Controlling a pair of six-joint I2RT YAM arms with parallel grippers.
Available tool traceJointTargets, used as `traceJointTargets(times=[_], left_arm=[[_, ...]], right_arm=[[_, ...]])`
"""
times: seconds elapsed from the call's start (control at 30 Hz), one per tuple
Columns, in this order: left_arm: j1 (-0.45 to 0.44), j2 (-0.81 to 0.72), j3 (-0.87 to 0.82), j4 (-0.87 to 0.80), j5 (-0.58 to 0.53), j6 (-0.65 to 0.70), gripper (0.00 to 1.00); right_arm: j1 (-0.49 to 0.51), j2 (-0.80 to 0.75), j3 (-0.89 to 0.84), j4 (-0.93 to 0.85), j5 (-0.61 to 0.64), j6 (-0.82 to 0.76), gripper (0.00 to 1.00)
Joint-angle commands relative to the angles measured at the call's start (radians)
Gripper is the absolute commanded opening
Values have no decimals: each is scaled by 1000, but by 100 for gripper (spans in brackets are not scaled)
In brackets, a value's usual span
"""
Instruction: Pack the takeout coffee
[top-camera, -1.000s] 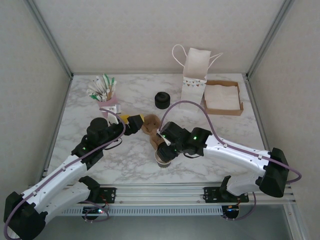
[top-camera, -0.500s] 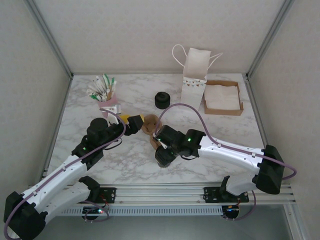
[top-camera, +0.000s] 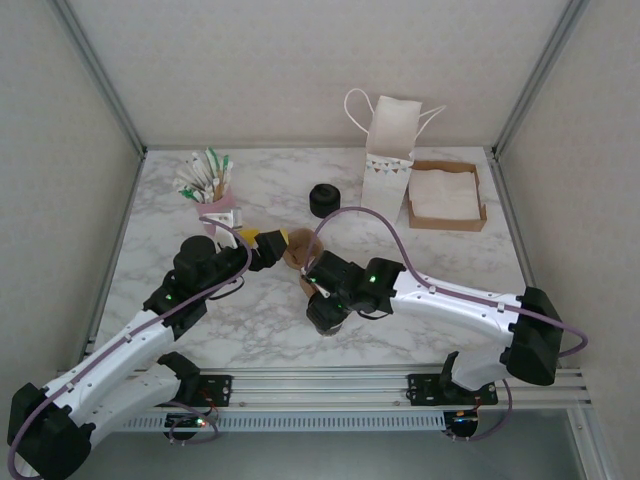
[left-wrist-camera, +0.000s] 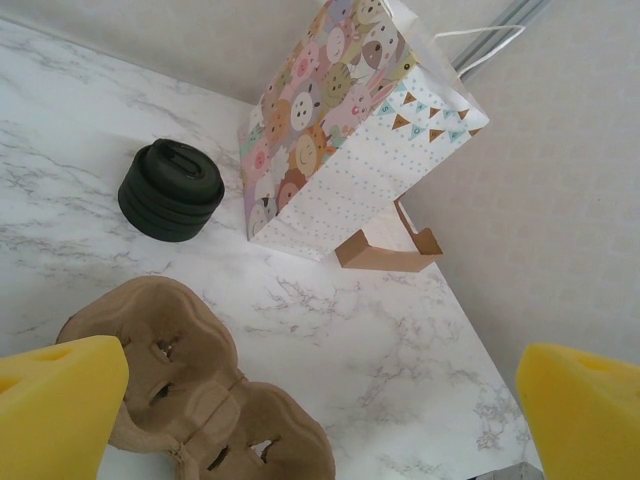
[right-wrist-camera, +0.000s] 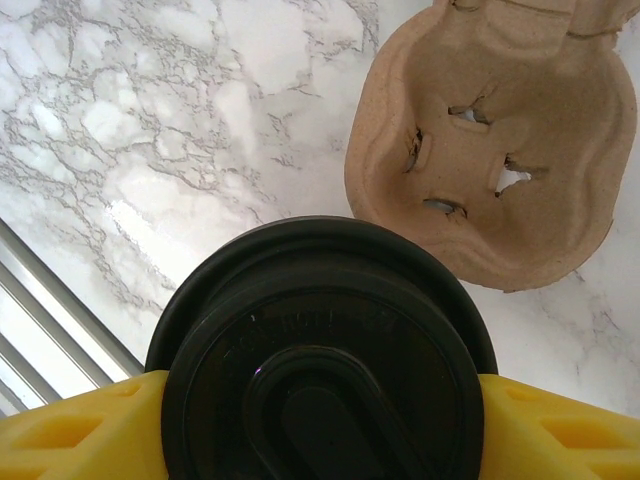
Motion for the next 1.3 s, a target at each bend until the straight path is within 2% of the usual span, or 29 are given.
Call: traceJointTargets(times=[0.0, 0.63, 1.27], left_arm=[[-7, -1, -12, 25, -10, 16, 100], [-7, 7, -12, 28, -10, 17, 100], [-7, 13, -26, 20, -2, 10, 100]], right_arm=[[17, 16, 25, -28, 12, -12, 71], [42, 14, 48, -82, 63, 3, 71], [45, 12, 7, -19, 24, 18, 71]])
